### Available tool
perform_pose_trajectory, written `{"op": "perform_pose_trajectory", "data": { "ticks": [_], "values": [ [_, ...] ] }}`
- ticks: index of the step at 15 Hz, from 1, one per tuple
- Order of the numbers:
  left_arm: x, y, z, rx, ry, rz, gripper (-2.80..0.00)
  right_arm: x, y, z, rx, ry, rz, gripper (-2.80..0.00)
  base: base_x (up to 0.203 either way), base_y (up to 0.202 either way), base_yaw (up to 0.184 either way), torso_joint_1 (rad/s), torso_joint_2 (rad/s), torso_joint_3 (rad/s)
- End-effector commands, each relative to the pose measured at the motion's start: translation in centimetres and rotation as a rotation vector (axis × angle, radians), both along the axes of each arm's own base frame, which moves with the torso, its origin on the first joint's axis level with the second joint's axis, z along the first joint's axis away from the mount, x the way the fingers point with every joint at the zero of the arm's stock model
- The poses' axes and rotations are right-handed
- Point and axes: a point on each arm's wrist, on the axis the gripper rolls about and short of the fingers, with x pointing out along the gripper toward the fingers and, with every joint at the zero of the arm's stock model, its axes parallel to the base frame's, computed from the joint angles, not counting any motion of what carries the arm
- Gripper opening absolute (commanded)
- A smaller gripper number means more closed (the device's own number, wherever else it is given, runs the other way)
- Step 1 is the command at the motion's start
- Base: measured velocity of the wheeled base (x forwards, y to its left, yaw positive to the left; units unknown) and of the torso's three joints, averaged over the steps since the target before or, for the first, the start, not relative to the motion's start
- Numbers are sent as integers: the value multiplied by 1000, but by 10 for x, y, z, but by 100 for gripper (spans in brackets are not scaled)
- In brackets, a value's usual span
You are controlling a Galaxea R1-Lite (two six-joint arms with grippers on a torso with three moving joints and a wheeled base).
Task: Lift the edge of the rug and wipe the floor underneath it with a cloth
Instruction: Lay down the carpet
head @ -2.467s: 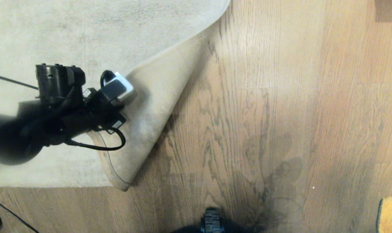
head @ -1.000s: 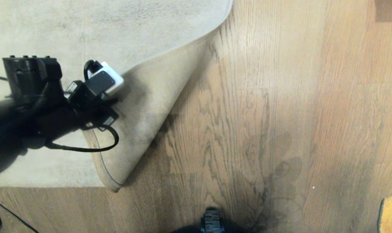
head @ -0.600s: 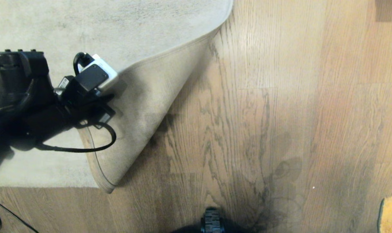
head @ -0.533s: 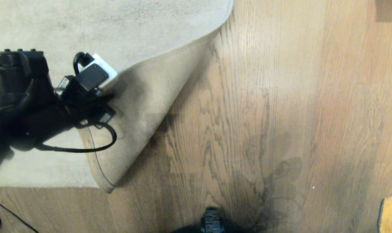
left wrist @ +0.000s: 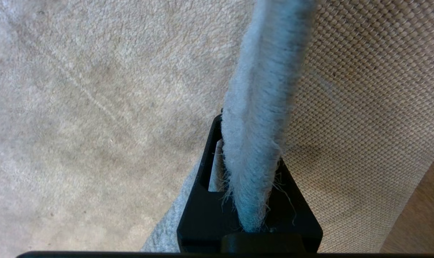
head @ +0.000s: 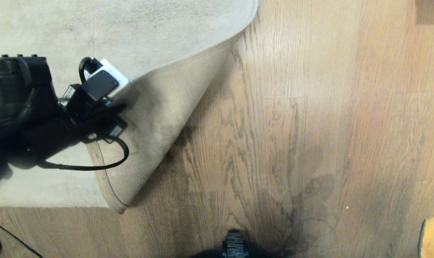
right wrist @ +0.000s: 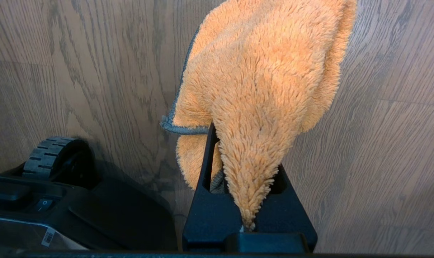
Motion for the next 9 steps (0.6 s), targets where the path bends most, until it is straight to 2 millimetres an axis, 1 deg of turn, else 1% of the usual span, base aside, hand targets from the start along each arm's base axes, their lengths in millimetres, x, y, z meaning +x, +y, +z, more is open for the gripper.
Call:
{"op": "perform_pose_trajectory", "data": {
  "ticks": [1,7,8,9],
  "values": [
    [-1,0,1,3,-6,0,-280,0,0,0,-1,3,2,-280,0,0,0,0,0,0],
    [-2,-1,-1,-16,4,4,-280,0,0,0,-1,3,2,-280,0,0,0,0,0,0],
    [-2,-1,-1,-20,2,5,0,0,0,0,-1,3,0,-280,0,0,0,0,0,0],
    [-2,-2,1,-34,-4,4,0,0,0,0,-1,3,0,-280,0,0,0,0,0,0]
  ]
}}
